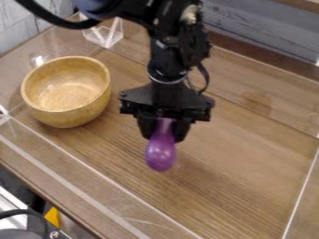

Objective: Put the purple eggplant in the brown bowl

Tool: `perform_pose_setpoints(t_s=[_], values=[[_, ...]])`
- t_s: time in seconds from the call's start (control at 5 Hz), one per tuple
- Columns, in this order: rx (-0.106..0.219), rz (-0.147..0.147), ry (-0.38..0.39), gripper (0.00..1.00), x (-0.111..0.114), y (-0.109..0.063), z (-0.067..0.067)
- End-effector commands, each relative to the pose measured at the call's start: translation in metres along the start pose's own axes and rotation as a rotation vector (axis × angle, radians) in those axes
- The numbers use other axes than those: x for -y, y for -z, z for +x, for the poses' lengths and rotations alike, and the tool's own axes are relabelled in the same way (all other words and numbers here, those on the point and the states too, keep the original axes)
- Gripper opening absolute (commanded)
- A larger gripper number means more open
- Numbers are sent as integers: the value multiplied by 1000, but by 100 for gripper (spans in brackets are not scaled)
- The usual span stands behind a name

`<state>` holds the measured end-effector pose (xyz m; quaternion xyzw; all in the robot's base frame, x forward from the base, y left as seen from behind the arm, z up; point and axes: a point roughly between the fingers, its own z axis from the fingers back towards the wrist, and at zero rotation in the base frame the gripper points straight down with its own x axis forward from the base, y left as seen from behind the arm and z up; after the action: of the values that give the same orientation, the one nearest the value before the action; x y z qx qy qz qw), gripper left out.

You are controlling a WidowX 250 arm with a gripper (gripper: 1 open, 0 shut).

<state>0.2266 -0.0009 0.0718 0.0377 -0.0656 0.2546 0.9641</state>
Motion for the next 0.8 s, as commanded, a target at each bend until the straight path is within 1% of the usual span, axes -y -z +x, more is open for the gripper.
perform_pose_setpoints(t_s=[0.0,0.2,0.4,0.6], values=[[90,-50,-16,0,-17,-15,27],[115,-59,-66,0,-48,-14,49],[128,-50,-101,0,-79,-11,66],[142,-44,-130,0,-92,-7,75]])
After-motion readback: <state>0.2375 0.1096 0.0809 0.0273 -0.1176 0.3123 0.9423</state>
